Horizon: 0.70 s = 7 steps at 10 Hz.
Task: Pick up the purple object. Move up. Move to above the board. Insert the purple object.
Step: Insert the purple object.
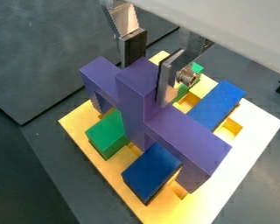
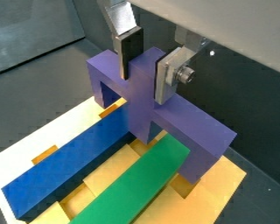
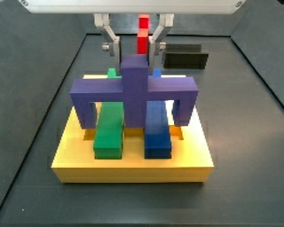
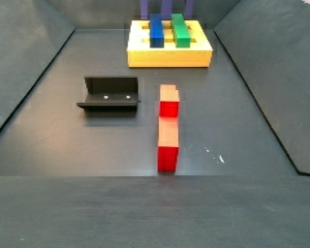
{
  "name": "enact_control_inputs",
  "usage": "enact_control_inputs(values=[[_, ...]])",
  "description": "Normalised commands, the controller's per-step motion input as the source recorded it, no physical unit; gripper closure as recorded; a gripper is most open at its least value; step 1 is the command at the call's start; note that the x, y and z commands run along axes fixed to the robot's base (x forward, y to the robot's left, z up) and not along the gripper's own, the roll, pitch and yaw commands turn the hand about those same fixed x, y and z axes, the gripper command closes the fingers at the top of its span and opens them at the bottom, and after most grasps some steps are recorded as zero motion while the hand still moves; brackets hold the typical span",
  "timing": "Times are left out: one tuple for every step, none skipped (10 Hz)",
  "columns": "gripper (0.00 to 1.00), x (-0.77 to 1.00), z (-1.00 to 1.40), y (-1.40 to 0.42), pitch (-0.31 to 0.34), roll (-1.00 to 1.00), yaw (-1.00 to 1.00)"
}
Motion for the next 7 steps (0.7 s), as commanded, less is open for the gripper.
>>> enact_control_inputs(values=[[1.0, 0.11, -0.15, -0.14, 0.0, 0.06, 0.0], [1.0, 0.11, -0.16, -0.07, 0.0, 0.08, 0.0], [1.0, 0.08, -0.22, -0.02, 0.0, 0.12, 0.0], [1.0, 0.0, -0.23, 0.0, 0.0, 0.13, 0.0], [1.0, 0.0, -0.18, 0.0, 0.0, 0.12, 0.0], [1.0, -0.02, 0.0, 0.0, 0.0, 0.0, 0.0], [1.0, 0.0, 0.0, 0.0, 0.0, 0.01, 0.0]])
